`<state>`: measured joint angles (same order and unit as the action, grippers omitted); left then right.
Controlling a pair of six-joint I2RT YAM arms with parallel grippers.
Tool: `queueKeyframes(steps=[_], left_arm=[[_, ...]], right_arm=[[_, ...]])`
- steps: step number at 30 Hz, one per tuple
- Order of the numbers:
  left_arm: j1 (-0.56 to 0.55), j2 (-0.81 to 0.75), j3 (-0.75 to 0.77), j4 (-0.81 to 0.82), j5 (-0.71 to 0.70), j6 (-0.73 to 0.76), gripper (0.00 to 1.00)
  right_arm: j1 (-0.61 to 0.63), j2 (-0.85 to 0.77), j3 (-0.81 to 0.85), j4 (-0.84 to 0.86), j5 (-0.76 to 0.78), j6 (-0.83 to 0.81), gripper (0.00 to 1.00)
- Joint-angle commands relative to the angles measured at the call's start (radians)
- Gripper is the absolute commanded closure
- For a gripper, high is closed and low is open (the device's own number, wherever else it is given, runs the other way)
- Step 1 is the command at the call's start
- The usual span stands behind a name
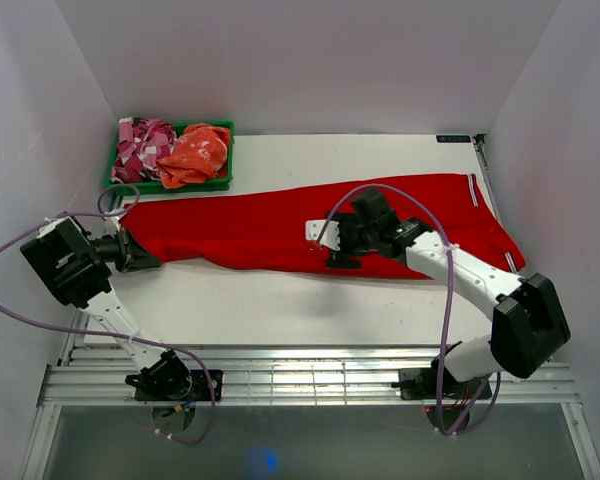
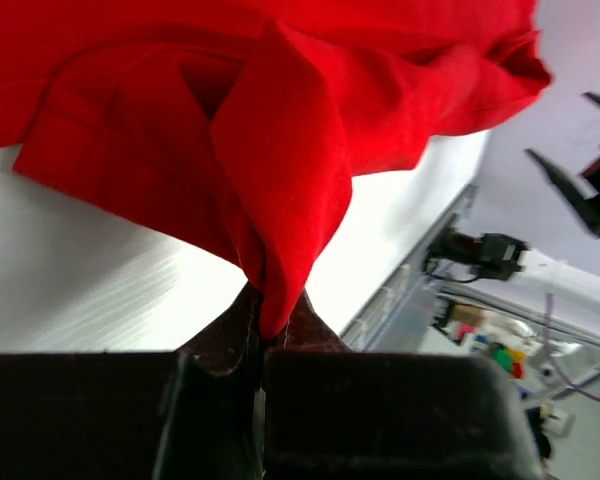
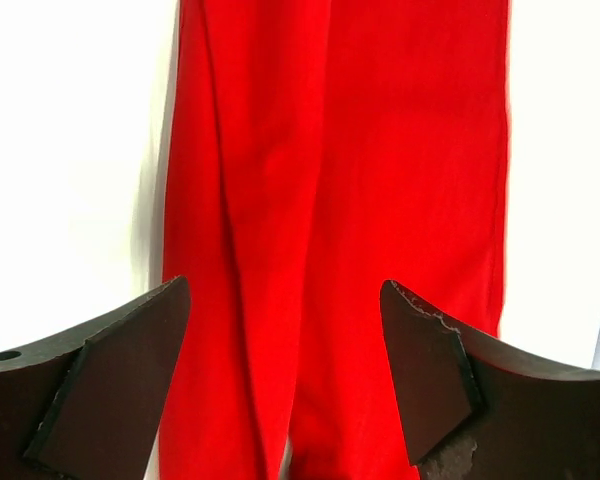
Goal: Fold and stack the trousers
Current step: Flatten the trousers out
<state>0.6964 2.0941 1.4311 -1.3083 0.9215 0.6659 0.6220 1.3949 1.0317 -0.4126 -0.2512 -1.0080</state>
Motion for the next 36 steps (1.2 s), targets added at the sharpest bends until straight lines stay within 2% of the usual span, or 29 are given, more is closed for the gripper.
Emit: queueKeyframes(steps=[1, 4, 9, 14, 18, 21, 26, 27, 28, 29, 30, 31, 32, 33, 34, 35, 36], left_arm=[[-0.026, 0.004, -0.026, -0.097, 0.184, -0.025, 1.00], [-0.046, 0.011, -0.099, -0.095, 0.293, -0.035, 1.00], [-0.089, -0.046, -0.106, -0.095, 0.446, -0.018, 1.00], [-0.112, -0.060, -0.101, -0.094, 0.576, -0.068, 1.00], [-0.113, 0.004, -0.115, -0.094, 0.713, -0.127, 1.00], [-0.113, 0.064, -0.142, -0.094, 0.827, -0.101, 1.00], [-0.107, 0.109, -0.136, -0.094, 0.881, -0.051, 1.00], [-0.107, 0.110, -0.135, -0.094, 0.878, -0.043, 0.97], [-0.104, 0.109, -0.133, -0.094, 0.873, -0.037, 0.91], [-0.103, 0.104, -0.130, -0.094, 0.863, -0.025, 0.77], [-0.101, 0.100, -0.121, -0.094, 0.837, -0.017, 0.72], [-0.101, 0.093, -0.113, -0.092, 0.812, -0.006, 0.66], [-0.101, 0.075, -0.103, -0.092, 0.779, 0.024, 0.54], [-0.100, 0.066, -0.084, -0.091, 0.707, 0.040, 0.50], [-0.100, 0.058, -0.072, -0.091, 0.668, 0.049, 0.46], [-0.098, 0.050, -0.057, -0.088, 0.627, 0.057, 0.40], [-0.094, 0.025, -0.046, -0.062, 0.585, 0.020, 0.37]], right_arm=[[0.131, 0.067, 0.007, 0.317, 0.047, 0.084, 0.18], [0.237, 0.140, 0.053, 0.501, 0.082, 0.152, 0.17], [0.344, 0.314, 0.266, 0.529, 0.069, 0.203, 0.10], [0.384, 0.432, 0.321, 0.526, 0.023, 0.132, 0.06], [0.393, 0.512, 0.366, 0.508, 0.003, 0.103, 0.02], [0.393, 0.582, 0.373, 0.524, 0.009, 0.069, 0.02], [0.393, 0.657, 0.395, 0.528, 0.021, 0.042, 0.02], [0.393, 0.685, 0.402, 0.526, 0.032, 0.040, 0.03], [0.392, 0.699, 0.410, 0.523, 0.035, 0.040, 0.08], [0.392, 0.711, 0.419, 0.515, 0.038, 0.040, 0.12], [0.392, 0.736, 0.433, 0.509, 0.046, 0.040, 0.20], [0.392, 0.743, 0.438, 0.508, 0.050, 0.048, 0.41], [0.390, 0.747, 0.439, 0.508, 0.052, 0.055, 0.50], [0.386, 0.745, 0.442, 0.508, 0.049, 0.069, 0.59], [0.383, 0.739, 0.445, 0.506, 0.046, 0.097, 0.79], [0.381, 0.730, 0.442, 0.506, 0.043, 0.109, 0.88], [0.375, 0.705, 0.442, 0.505, 0.035, 0.123, 0.92]])
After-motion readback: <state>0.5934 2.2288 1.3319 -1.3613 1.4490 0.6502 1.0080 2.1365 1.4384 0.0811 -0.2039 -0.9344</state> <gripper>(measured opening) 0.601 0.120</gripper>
